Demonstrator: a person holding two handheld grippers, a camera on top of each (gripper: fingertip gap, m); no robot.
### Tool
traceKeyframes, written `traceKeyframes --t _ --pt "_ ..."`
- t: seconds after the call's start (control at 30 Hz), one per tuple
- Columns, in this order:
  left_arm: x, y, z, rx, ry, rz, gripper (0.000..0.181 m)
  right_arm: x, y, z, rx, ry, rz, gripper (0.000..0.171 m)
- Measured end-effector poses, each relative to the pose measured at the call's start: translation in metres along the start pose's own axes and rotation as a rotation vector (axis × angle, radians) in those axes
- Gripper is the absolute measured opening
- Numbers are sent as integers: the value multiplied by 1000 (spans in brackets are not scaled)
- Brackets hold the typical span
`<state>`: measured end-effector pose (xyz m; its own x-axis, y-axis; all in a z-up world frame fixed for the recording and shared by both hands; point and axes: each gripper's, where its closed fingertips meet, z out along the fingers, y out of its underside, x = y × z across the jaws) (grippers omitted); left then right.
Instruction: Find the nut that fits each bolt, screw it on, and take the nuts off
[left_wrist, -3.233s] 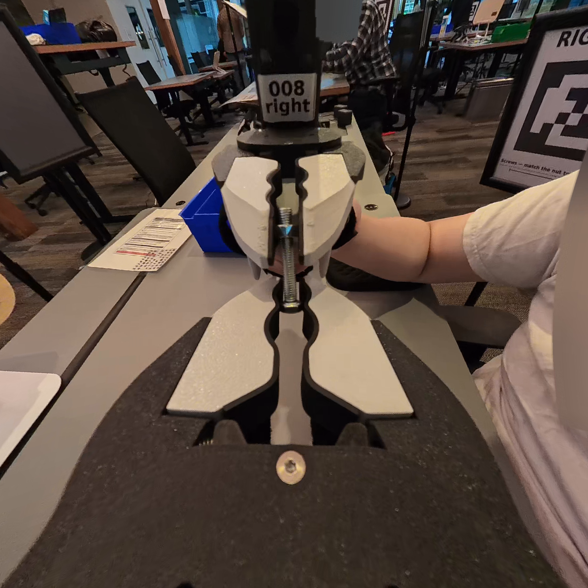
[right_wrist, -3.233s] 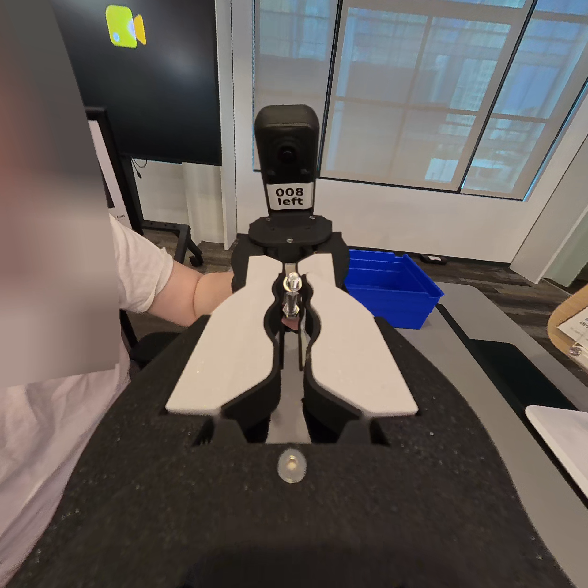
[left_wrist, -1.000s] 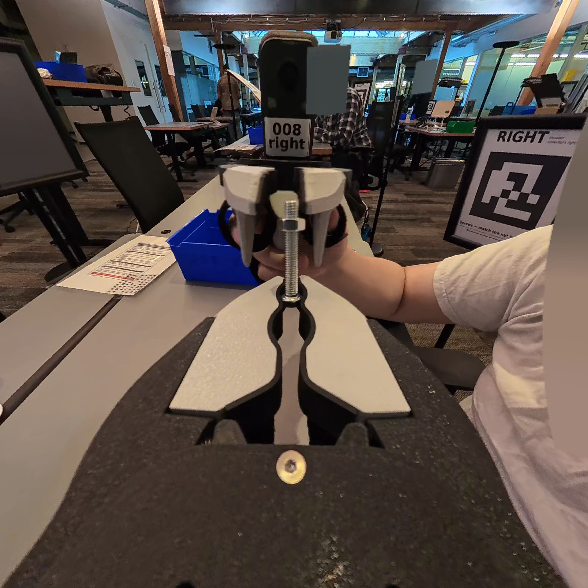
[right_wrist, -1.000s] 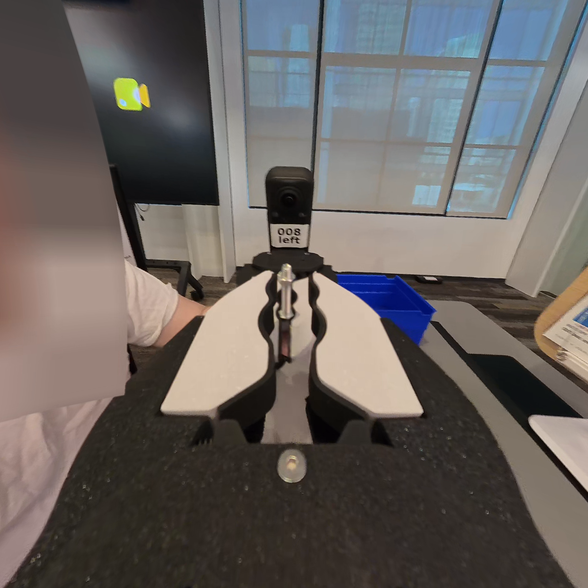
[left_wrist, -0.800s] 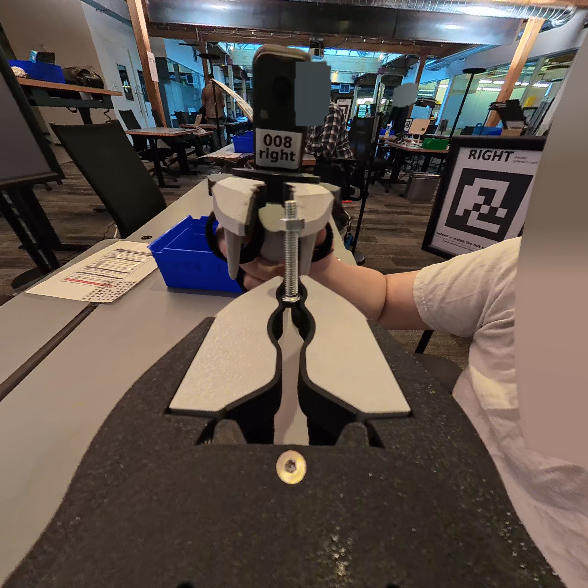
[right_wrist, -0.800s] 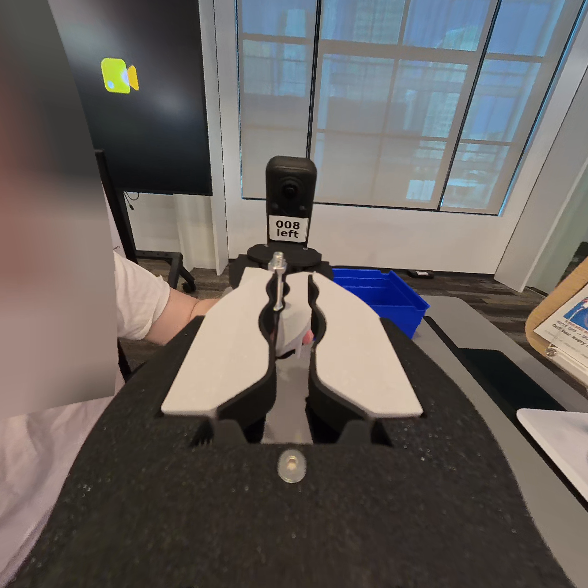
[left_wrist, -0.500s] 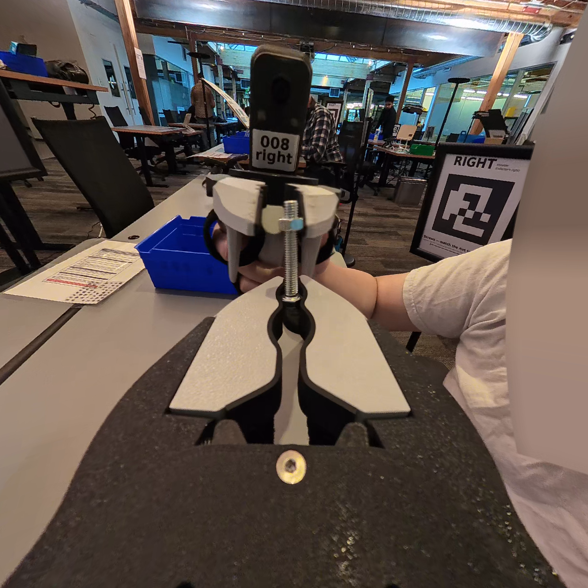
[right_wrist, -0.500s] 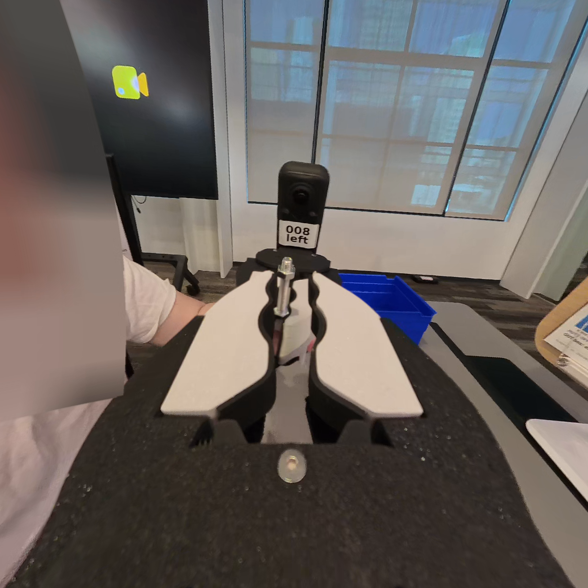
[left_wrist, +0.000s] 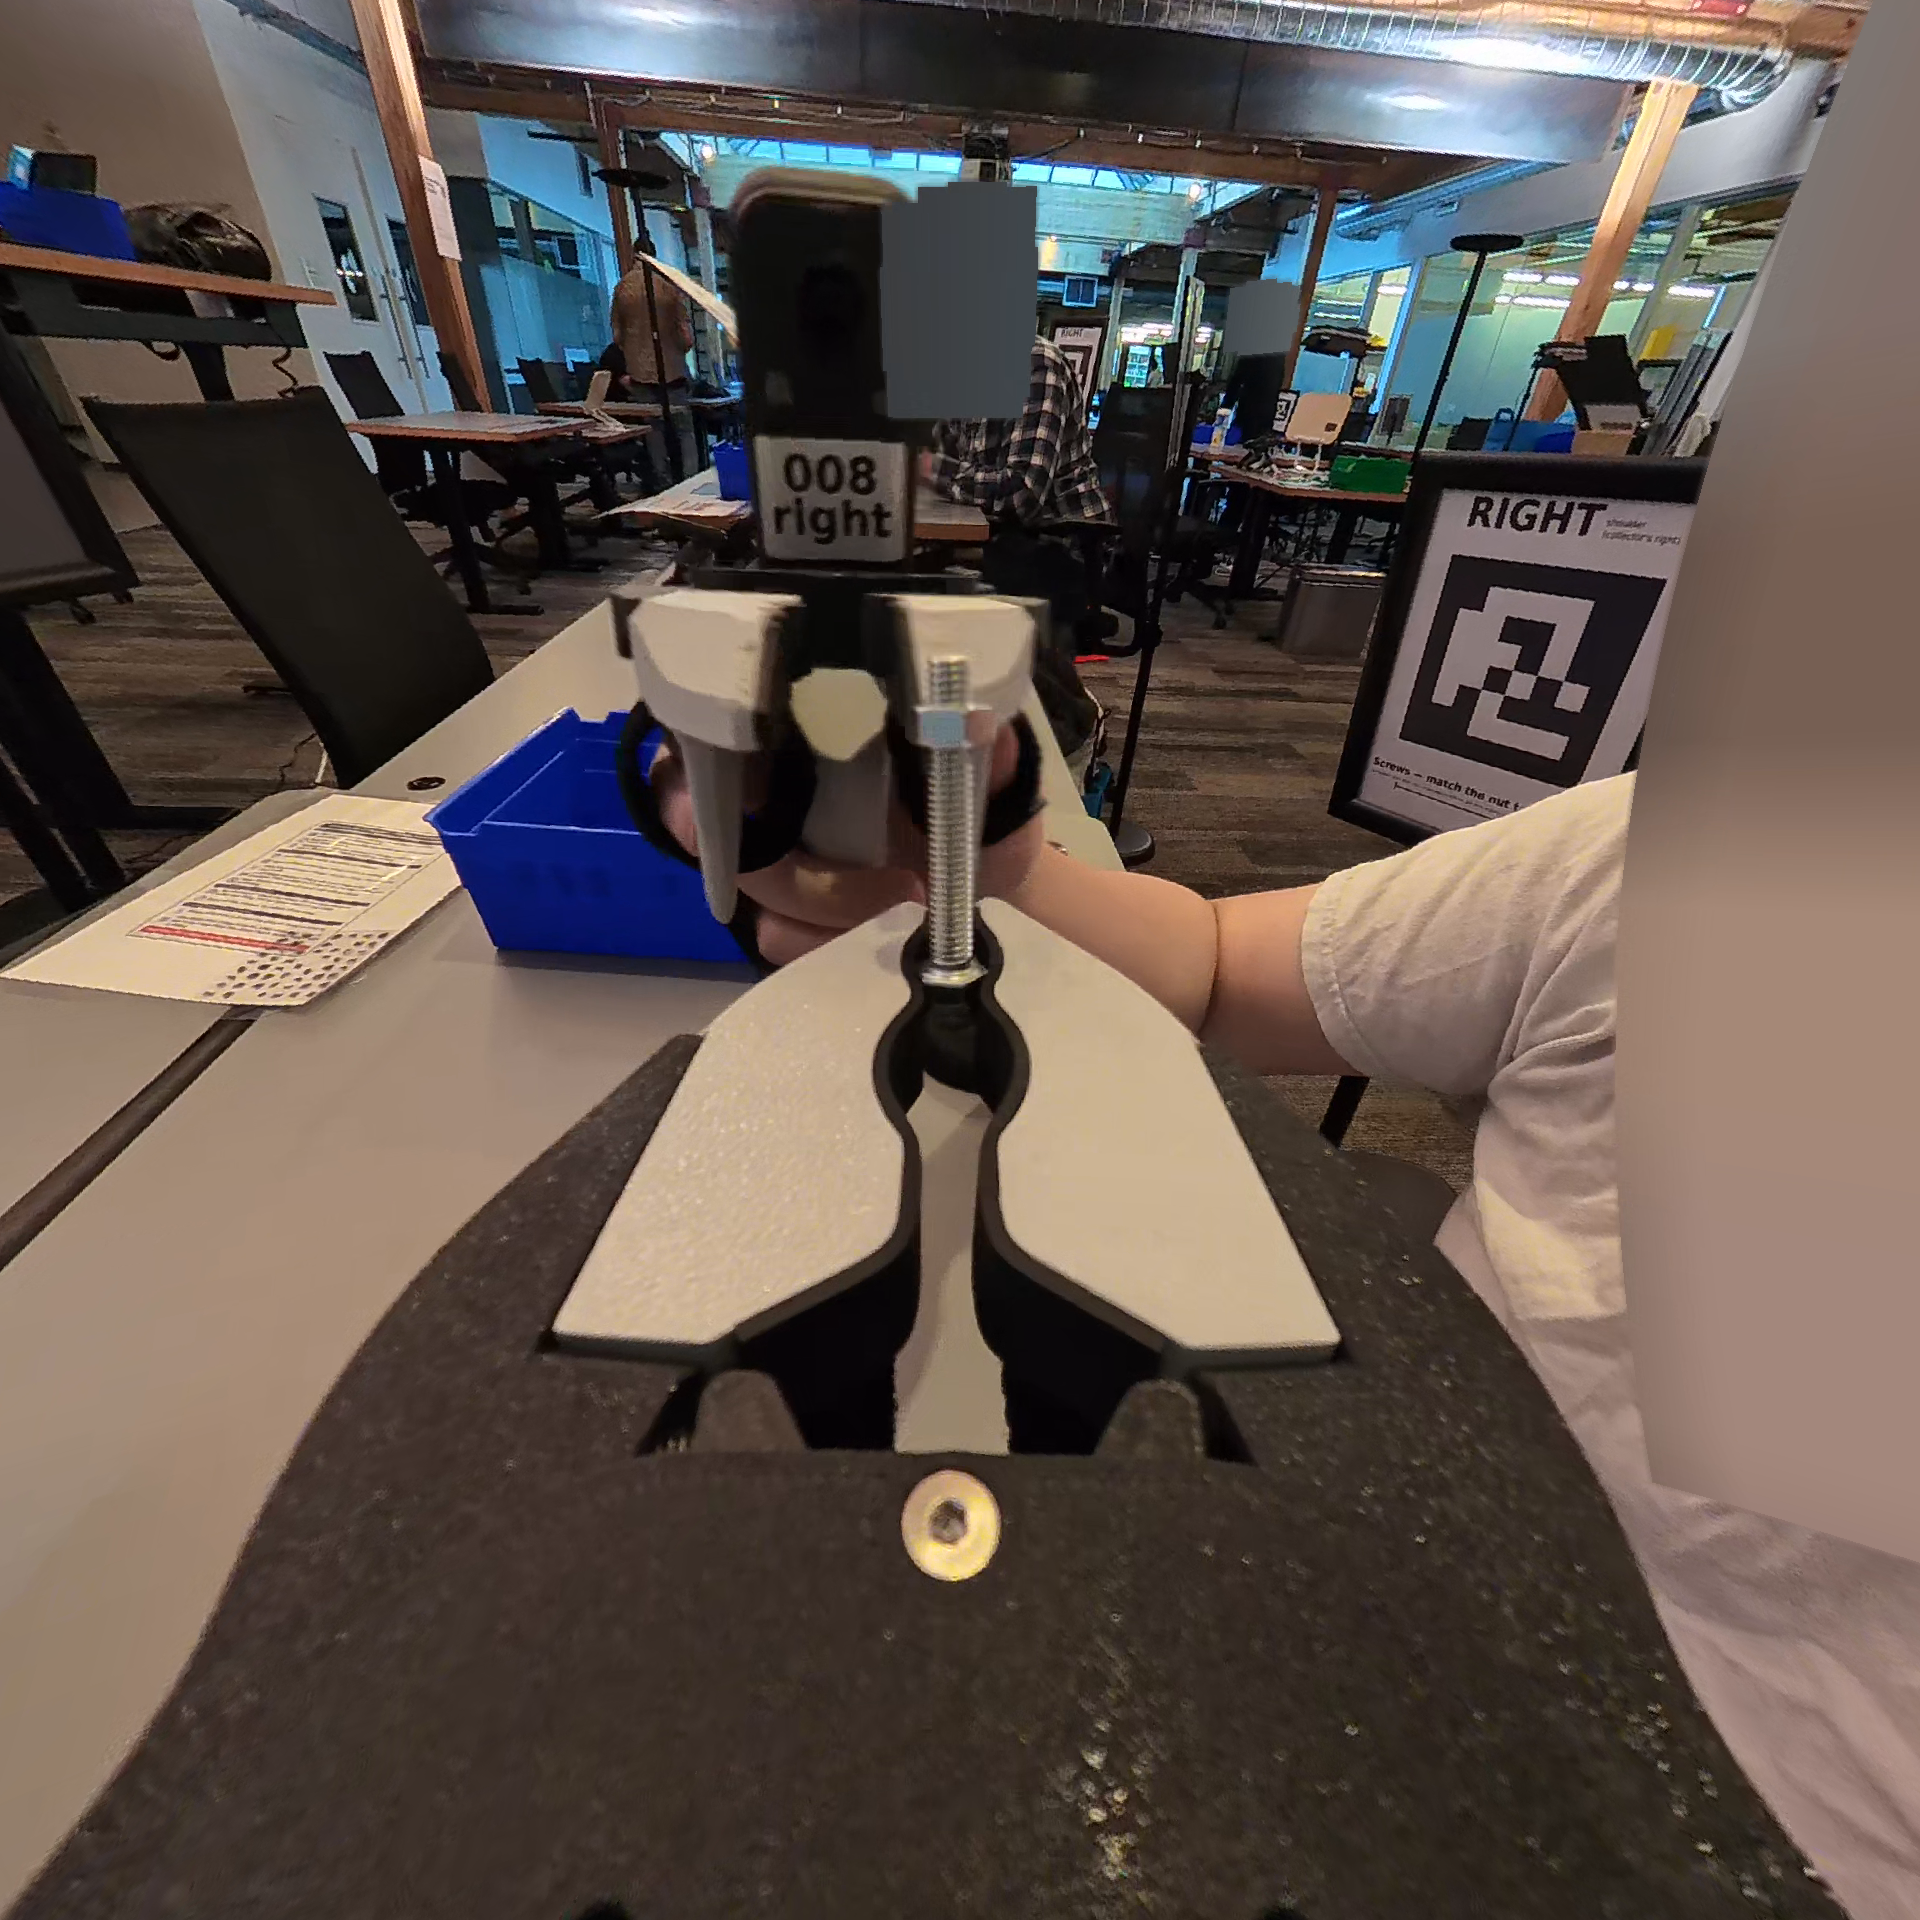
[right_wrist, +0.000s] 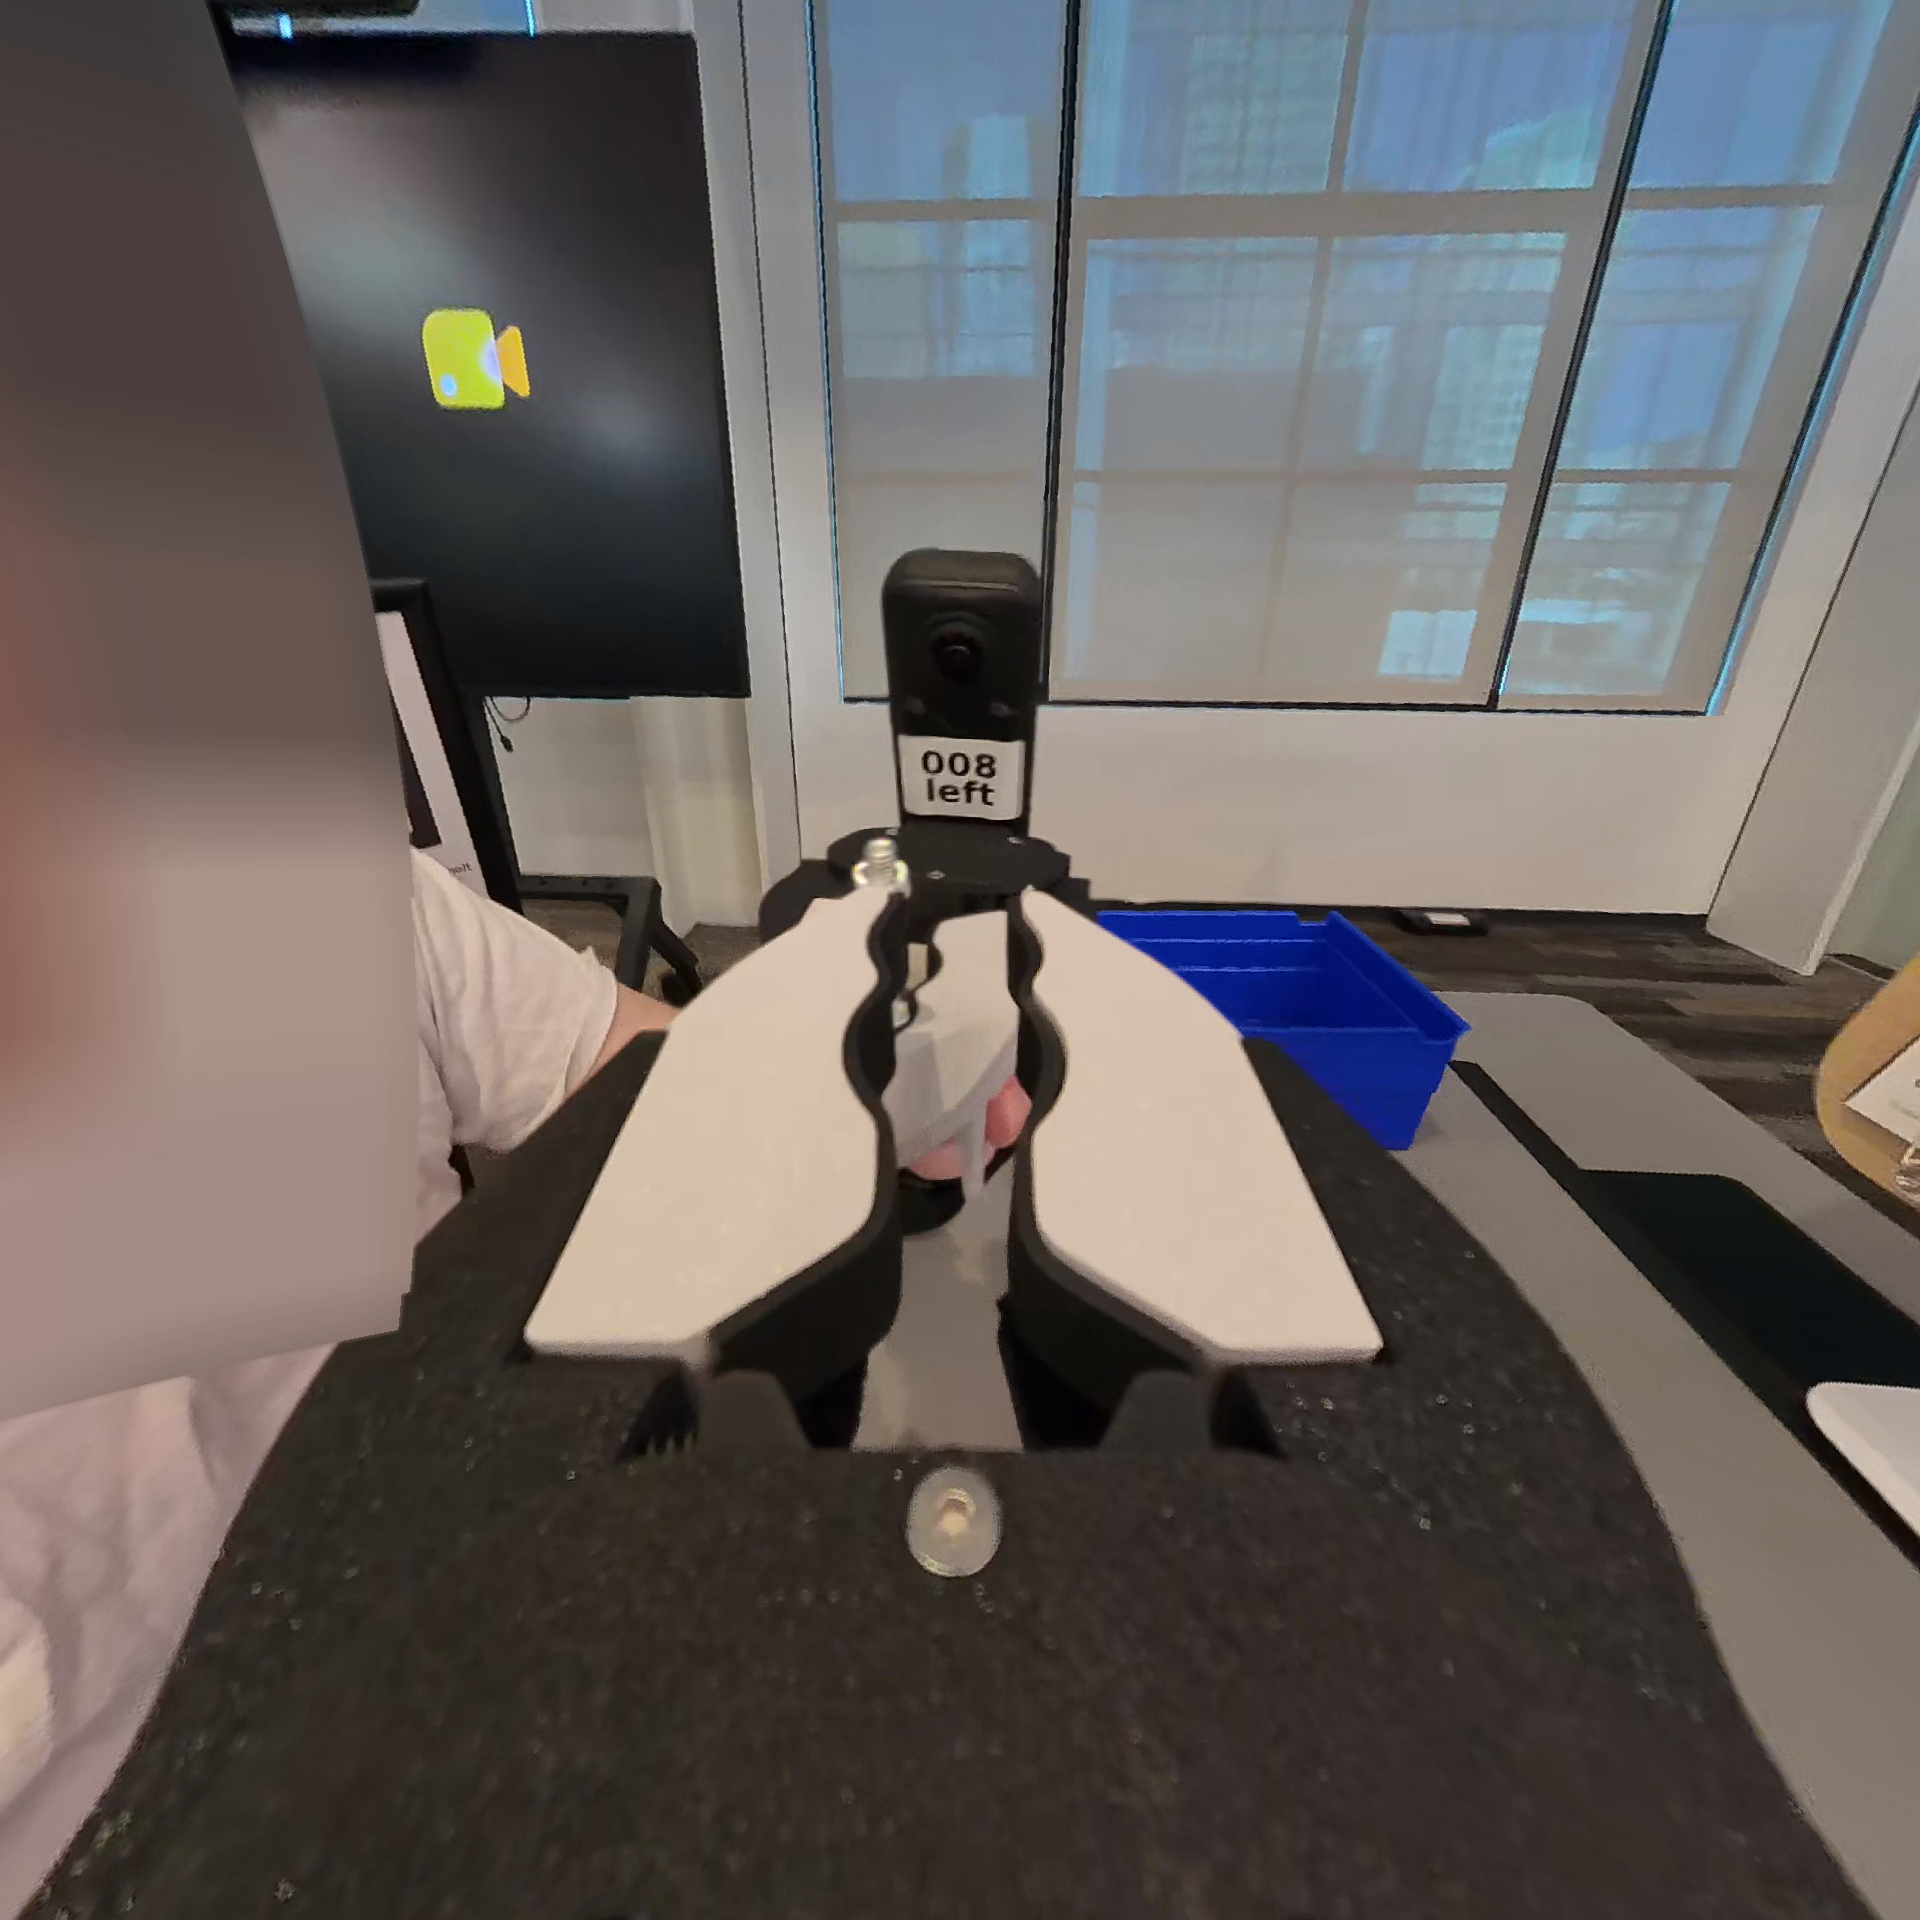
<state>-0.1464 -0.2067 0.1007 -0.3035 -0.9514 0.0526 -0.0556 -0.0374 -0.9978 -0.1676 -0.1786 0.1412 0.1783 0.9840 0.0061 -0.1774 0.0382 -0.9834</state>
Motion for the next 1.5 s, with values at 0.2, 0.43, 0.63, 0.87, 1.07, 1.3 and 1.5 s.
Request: traceKeyframes --t 0.2,0.43,0.63,0.87,1.07,1.3,1.5 --pt "0 0 0 -2 1 0 4 -16 -4 6 10 -50 -21 19" --pt "4 -3 0 10 16 -5 4 0 -5 -3 25 -1 2 16" --pt "5 -2 0 2 22 -2 4 -19 -3 8 -5 -53 -32 19" --pt "8 -4 0 3 23 10 3 0 -11 -7 62 -14 18 12" --pt "9 -3 1 3 35 0 3 -20 -5 8 16 -62 -21 17" --pt "13 -4 1 -2 37 15 3 -11 -12 -3 70 -66 39 16" --pt "13 -2 3 -3 45 4 4 -20 -4 9 19 -56 -24 19"
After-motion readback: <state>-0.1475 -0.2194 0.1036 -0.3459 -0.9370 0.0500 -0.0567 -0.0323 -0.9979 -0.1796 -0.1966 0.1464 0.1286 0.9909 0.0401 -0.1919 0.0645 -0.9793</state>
